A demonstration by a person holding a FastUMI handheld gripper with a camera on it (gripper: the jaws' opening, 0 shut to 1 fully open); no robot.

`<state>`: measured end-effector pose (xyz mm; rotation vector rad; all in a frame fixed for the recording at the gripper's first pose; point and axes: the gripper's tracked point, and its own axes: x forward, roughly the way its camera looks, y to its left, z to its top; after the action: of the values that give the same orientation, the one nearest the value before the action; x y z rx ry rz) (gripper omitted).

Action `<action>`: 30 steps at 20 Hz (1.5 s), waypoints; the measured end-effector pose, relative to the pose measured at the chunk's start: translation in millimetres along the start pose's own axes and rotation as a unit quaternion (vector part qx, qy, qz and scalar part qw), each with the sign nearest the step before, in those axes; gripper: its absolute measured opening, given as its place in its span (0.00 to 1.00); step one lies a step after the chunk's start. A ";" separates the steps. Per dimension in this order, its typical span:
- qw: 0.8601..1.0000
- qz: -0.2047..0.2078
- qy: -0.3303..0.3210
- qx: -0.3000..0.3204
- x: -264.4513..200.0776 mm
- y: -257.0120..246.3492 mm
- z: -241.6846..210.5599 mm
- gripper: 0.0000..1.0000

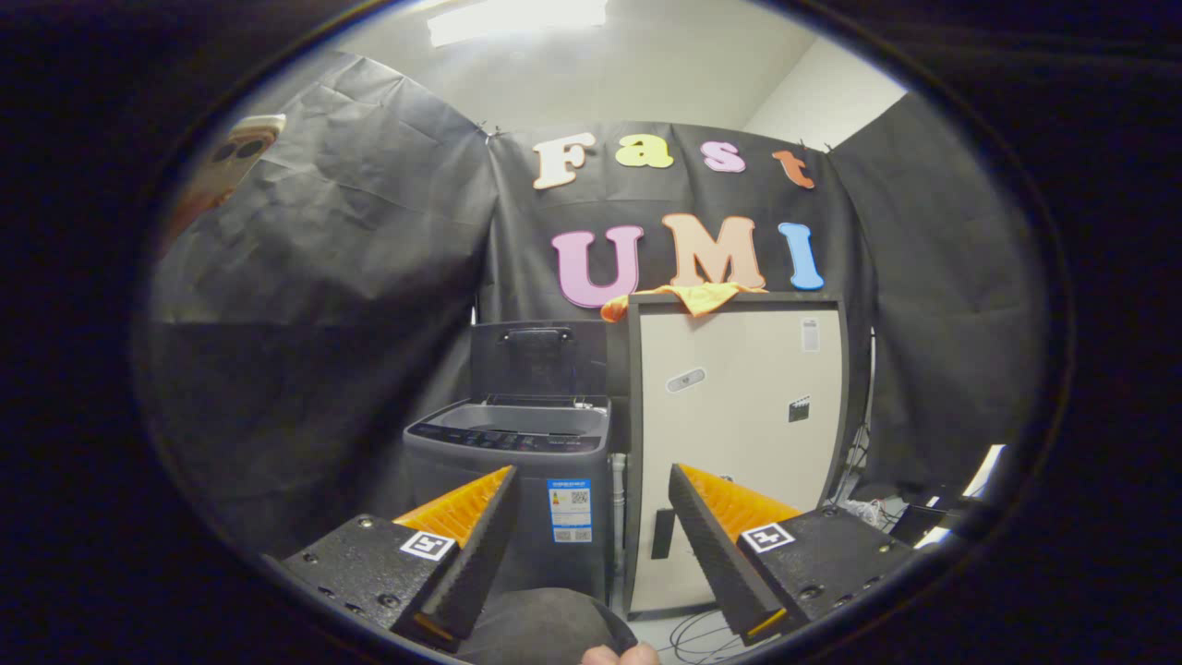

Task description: Put the clothes into the washing machine and then close the washing machine lid.

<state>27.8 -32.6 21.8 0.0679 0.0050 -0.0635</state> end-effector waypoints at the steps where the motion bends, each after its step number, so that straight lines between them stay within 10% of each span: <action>1: 1.000 -0.003 -0.002 0.001 5.1 -3.0 5.7 0.97; 30: 0.999 -0.050 -0.001 0.001 185.9 -68.5 171.5 0.95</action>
<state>209.5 -124.2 187.0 0.0700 0.0067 -0.1641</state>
